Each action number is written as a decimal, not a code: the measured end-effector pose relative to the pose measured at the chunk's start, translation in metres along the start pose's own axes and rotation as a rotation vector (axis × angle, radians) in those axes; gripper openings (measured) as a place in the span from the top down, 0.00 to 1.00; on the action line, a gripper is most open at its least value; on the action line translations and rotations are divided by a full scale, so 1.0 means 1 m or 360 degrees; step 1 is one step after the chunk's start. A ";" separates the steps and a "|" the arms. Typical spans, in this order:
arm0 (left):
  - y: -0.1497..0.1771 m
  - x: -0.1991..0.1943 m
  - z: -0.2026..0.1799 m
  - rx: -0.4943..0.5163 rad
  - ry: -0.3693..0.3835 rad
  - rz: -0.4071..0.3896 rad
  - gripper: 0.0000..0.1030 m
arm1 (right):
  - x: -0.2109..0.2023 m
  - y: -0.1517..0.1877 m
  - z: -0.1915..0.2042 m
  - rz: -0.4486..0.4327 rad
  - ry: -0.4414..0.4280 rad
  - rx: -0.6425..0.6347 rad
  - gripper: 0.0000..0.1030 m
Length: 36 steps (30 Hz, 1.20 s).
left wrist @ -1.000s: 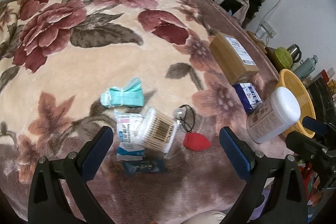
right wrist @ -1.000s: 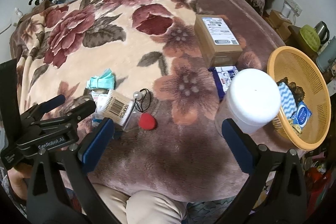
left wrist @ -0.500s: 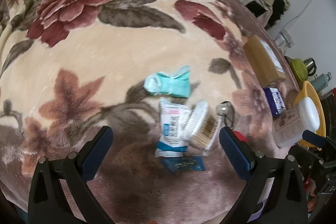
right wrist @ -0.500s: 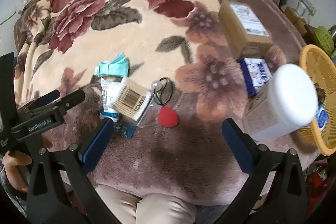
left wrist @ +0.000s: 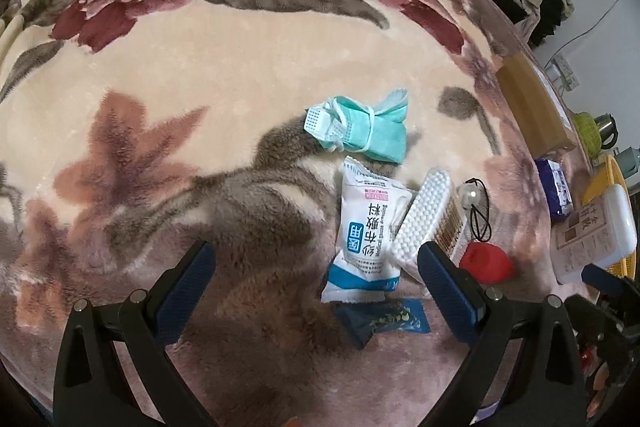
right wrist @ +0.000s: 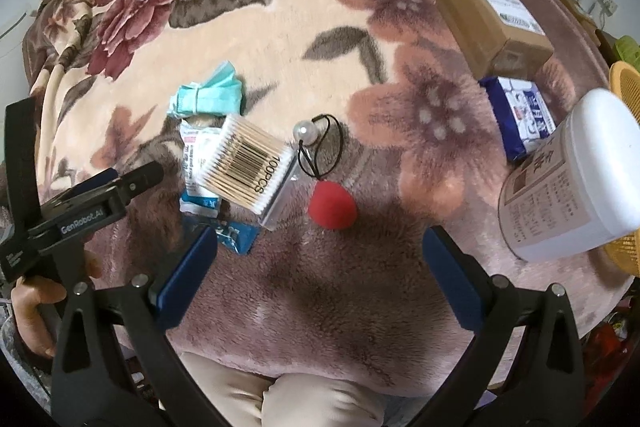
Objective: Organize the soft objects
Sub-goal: 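Grasp the white gauze dressing pack with the left tool while the right tool grasps the red sponge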
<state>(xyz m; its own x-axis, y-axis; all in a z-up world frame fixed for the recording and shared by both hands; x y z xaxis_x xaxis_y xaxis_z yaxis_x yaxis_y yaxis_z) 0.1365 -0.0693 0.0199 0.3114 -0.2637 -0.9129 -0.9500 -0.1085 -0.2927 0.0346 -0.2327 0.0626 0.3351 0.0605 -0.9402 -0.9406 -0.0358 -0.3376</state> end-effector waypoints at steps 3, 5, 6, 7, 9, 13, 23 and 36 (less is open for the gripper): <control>-0.002 0.011 -0.002 -0.0006 -0.0008 0.0013 0.02 | 0.005 0.004 -0.002 0.0011 -0.0015 0.0008 0.00; -0.004 0.020 -0.002 -0.0015 -0.0021 0.0022 0.02 | 0.007 0.006 -0.004 0.0014 -0.0030 0.0016 0.00; -0.004 0.022 -0.002 -0.0016 -0.0025 0.0025 0.02 | 0.009 0.007 -0.004 0.0017 -0.0040 0.0019 0.00; -0.004 0.026 -0.002 -0.0015 -0.0024 0.0041 0.02 | 0.010 0.007 -0.005 0.0021 -0.0044 0.0021 0.00; -0.004 0.032 -0.004 -0.0010 -0.0021 0.0054 0.02 | 0.014 0.009 -0.006 0.0029 -0.0055 0.0026 0.00; 0.001 0.040 -0.013 0.0036 -0.0019 0.0049 0.05 | 0.021 0.012 -0.011 0.0038 -0.0073 0.0046 0.00; 0.009 0.060 -0.026 0.0128 -0.0077 0.0081 0.29 | 0.040 0.018 -0.019 0.0069 -0.0090 0.0075 0.00; 0.005 0.032 0.003 0.0059 -0.0046 0.0049 0.59 | 0.066 0.003 -0.008 0.0057 -0.0052 -0.0082 0.08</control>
Point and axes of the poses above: each gripper's, at about its wrist camera, not at the fingertips, and x roughly the way its jaws point, z to its left, y to its underside, the point moved 6 cm from there along x, roughly the way its jaws point, and after that the axes turned 14 degrees about -x, right-handed, at the moved point
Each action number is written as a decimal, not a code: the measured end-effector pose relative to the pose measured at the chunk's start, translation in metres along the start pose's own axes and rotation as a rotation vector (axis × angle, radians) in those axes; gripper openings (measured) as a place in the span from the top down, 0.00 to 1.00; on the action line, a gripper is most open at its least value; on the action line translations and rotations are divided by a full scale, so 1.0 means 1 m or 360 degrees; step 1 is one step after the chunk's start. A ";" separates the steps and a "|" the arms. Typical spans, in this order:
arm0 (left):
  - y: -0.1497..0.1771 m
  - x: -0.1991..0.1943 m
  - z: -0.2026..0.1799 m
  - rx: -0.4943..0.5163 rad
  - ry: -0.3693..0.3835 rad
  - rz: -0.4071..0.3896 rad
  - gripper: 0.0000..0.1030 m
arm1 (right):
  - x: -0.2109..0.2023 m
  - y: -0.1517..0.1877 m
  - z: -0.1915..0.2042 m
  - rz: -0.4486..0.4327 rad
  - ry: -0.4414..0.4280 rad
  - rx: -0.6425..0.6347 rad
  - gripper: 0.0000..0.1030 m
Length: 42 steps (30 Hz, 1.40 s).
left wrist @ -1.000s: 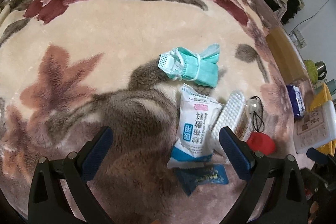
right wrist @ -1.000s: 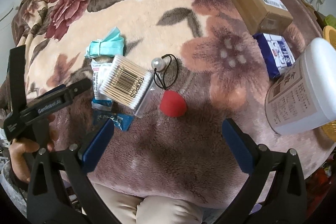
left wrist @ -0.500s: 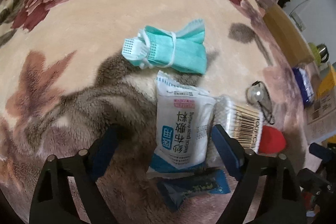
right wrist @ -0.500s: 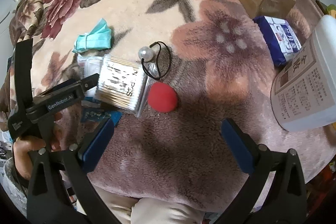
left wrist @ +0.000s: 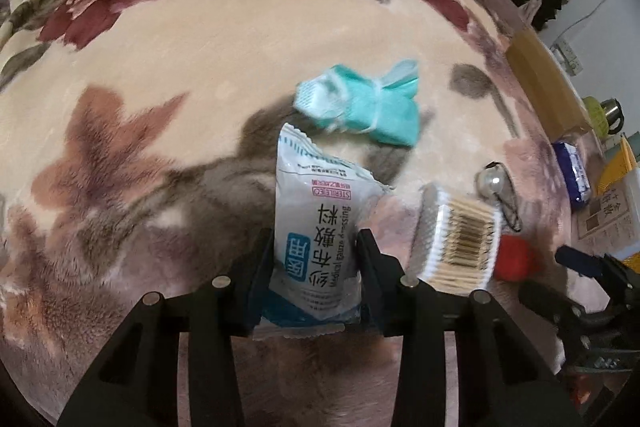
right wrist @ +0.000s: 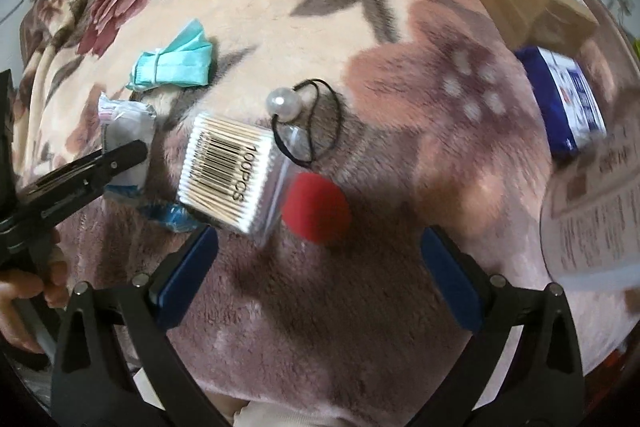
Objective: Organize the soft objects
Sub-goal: 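Grasp the white gauze dressing pack with the left tool while the right tool grasps the red sponge, then carry the gauze pack and red sponge with both tools over the orange basket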
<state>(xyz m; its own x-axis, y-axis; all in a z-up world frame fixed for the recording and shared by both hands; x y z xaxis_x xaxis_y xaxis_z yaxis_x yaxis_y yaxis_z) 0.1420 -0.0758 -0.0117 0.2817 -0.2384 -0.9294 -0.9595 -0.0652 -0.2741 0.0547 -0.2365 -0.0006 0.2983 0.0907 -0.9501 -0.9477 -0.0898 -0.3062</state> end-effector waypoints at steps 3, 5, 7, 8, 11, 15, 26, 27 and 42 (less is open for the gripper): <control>0.004 0.005 0.012 -0.0040 -0.0011 0.0028 0.58 | 0.010 -0.006 0.006 0.0028 0.0037 -0.0076 0.31; 0.005 0.005 0.016 -0.0048 -0.0006 0.0034 0.58 | 0.020 -0.006 0.007 0.0078 0.0038 -0.0090 0.52; 0.007 0.005 0.016 -0.0043 -0.0007 0.0032 0.58 | 0.027 -0.003 0.007 0.0118 0.0016 -0.0088 0.62; 0.007 0.004 0.016 -0.0043 -0.0007 0.0033 0.58 | 0.026 -0.002 0.007 0.0109 0.0010 -0.0081 0.62; 0.009 0.003 0.015 -0.0046 -0.0005 0.0036 0.58 | 0.017 0.001 0.005 0.0059 -0.0019 -0.0057 0.63; 0.016 -0.001 0.014 -0.0047 -0.0003 0.0038 0.58 | -0.001 0.009 0.001 0.0013 -0.0056 -0.0008 0.63; 0.033 -0.036 -0.005 0.0025 0.0021 -0.0019 0.58 | -0.044 0.013 0.007 -0.0136 -0.0074 0.0012 0.63; 0.035 -0.039 -0.008 0.0035 0.0021 -0.0024 0.58 | -0.047 0.011 0.009 -0.0147 -0.0074 0.0011 0.63; 0.054 -0.074 -0.064 0.0187 0.0084 -0.0047 0.58 | -0.093 0.021 0.002 -0.0254 -0.0027 0.0048 0.63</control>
Point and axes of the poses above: each gripper's, at about its wrist camera, not at the fingertips, and x roughly the way its jaws point, z to its left, y to its underside, the point moved 6 cm from there along x, roughly the way its jaws point, and after that the axes turned 14 degrees about -x, right-handed, at the moved point
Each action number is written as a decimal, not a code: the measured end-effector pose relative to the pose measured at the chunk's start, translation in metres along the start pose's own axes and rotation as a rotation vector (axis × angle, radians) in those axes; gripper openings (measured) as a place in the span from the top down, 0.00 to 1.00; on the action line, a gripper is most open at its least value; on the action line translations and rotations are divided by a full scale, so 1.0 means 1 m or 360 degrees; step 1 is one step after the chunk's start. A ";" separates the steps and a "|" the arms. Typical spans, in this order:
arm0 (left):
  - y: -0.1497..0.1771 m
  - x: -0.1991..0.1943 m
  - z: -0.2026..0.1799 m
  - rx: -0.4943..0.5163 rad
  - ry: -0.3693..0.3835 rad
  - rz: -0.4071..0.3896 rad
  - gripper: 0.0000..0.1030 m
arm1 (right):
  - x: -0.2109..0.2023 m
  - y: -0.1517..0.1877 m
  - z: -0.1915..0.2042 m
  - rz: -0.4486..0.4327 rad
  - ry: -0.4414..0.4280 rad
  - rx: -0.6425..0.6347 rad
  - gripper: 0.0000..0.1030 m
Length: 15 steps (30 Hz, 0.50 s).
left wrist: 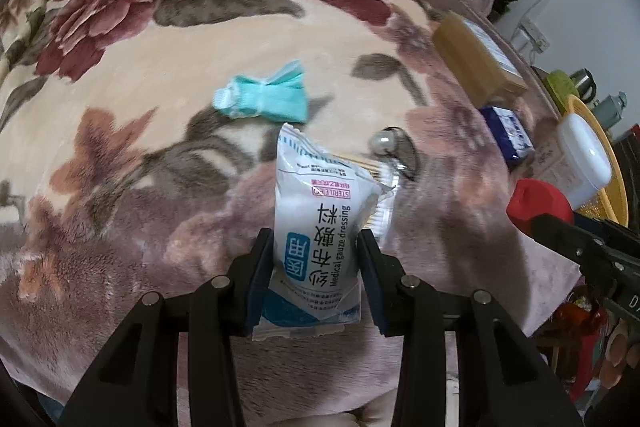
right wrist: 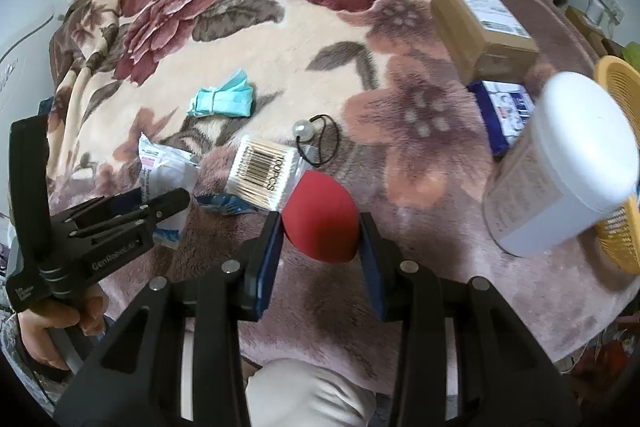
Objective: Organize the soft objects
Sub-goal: 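Carry the gauze pack and red sponge with both tools over the orange basket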
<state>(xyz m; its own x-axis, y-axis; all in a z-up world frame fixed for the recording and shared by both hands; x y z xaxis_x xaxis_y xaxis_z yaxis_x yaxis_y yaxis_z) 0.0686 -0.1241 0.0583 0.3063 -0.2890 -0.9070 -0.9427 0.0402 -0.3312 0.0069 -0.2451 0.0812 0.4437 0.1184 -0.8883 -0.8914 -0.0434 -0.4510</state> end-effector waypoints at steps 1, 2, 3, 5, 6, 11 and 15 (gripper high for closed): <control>0.001 -0.002 -0.006 0.0012 0.0009 0.0001 0.58 | -0.003 0.001 -0.002 -0.0007 -0.0001 0.0011 0.63; 0.001 -0.003 -0.010 0.0017 0.0017 0.0003 0.58 | -0.007 0.002 -0.005 -0.0015 0.0000 0.0022 0.63; 0.002 -0.004 -0.016 0.0023 0.0025 0.0005 0.58 | -0.010 0.003 -0.009 -0.0023 0.0007 0.0031 0.63; 0.003 -0.007 -0.025 0.0044 0.0031 0.0004 0.58 | -0.016 0.004 -0.013 -0.0035 0.0017 0.0041 0.63; 0.003 -0.008 -0.029 0.0055 0.0033 0.0002 0.58 | -0.019 0.005 -0.016 -0.0041 0.0021 0.0047 0.63; 0.005 -0.012 -0.050 0.0102 0.0041 0.0002 0.58 | -0.032 0.009 -0.029 -0.0069 0.0034 0.0083 0.63; 0.007 -0.011 -0.065 0.0133 0.0055 0.0014 0.58 | -0.041 0.012 -0.040 -0.0089 0.0034 0.0125 0.63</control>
Point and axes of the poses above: each gripper's, at about its wrist camera, not at the fingertips, and x roughly the way its jaws point, z to its left, y to its underside, the point moved 6 cm from there along x, roughly the way its jaws point, and after that the axes turned 14 degrees about -x, right-handed, at the moved point
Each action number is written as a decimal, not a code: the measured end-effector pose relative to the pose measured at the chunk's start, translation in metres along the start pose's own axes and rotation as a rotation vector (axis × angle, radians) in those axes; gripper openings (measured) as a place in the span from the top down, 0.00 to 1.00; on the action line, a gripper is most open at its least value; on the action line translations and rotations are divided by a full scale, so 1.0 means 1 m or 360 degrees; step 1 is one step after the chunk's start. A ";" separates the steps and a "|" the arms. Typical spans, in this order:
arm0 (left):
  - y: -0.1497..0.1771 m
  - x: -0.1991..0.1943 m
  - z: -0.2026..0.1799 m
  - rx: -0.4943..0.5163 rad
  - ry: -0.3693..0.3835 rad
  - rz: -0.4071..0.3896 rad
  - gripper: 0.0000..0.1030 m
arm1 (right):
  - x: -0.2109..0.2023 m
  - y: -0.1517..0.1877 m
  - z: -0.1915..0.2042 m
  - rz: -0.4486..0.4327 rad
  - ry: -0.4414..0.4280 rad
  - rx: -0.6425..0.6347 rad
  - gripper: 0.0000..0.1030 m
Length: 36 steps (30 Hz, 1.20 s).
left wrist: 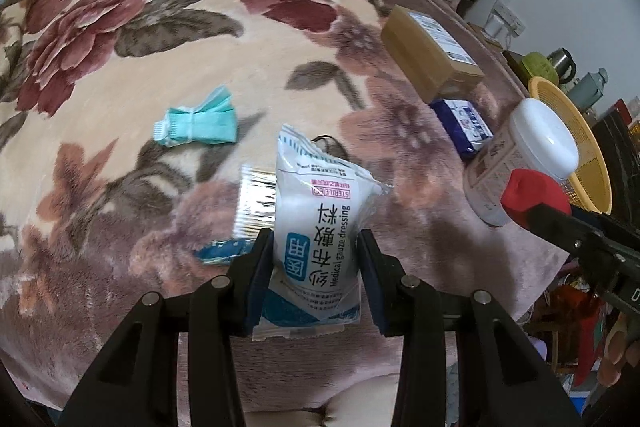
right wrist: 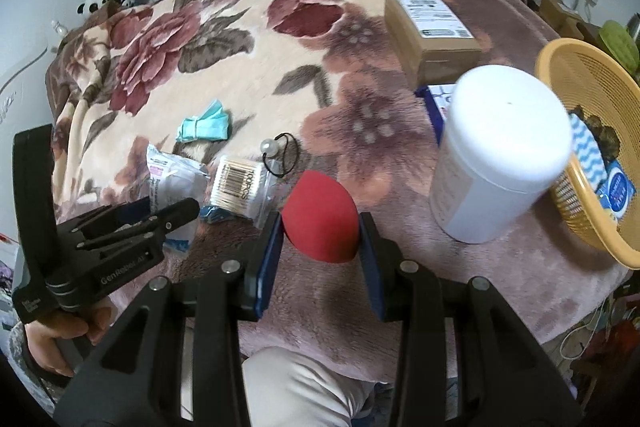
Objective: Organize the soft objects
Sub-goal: 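Carry the gauze pack and red sponge with both tools over the orange basket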
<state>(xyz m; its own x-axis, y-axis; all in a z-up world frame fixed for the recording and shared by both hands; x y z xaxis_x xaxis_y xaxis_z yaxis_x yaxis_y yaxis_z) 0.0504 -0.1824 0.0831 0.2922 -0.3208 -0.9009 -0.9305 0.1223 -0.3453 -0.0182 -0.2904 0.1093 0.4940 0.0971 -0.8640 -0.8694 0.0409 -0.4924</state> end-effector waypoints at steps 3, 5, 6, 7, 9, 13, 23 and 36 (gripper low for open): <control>0.000 0.001 -0.009 0.0020 0.0008 0.0004 0.58 | -0.006 0.001 -0.007 -0.0013 0.0010 0.0013 0.63; 0.001 0.001 -0.017 0.0038 0.0012 0.0004 0.58 | -0.010 0.002 -0.011 -0.0021 0.0016 0.0019 0.63; 0.001 0.001 -0.021 0.0046 0.0013 0.0002 0.58 | -0.012 0.002 -0.014 -0.0026 0.0020 0.0024 0.63; 0.000 0.000 -0.024 0.0053 0.0015 0.0003 0.58 | -0.014 0.002 -0.016 -0.0030 0.0022 0.0030 0.63; 0.000 -0.001 -0.029 0.0062 0.0024 0.0003 0.58 | -0.017 0.002 -0.020 -0.0037 0.0025 0.0037 0.63; -0.002 -0.003 -0.040 0.0076 0.0038 -0.0001 0.58 | -0.024 0.001 -0.026 -0.0056 0.0029 0.0046 0.63; -0.007 -0.010 -0.074 0.0141 0.0060 -0.0022 0.58 | -0.043 -0.002 -0.042 -0.0108 0.0050 0.0063 0.63; -0.012 -0.017 -0.120 0.0228 0.0101 -0.0042 0.58 | -0.062 -0.004 -0.067 -0.0158 0.0090 0.0094 0.63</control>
<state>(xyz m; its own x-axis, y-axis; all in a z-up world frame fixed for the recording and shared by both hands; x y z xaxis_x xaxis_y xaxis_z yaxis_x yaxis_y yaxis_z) 0.0302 -0.2906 0.1342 0.2971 -0.3839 -0.8743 -0.8803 0.2444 -0.4065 -0.0448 -0.3629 0.1581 0.5761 0.0338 -0.8167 -0.8146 0.1063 -0.5702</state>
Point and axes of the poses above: each gripper's, at about its wrist camera, not at the fingertips, and x roughly the way its jaws point, z to its left, y to its underside, the point moved 6 cm from there along x, roughly the way its jaws point, and after that the axes turned 14 degrees about -x, right-handed, at the moved point
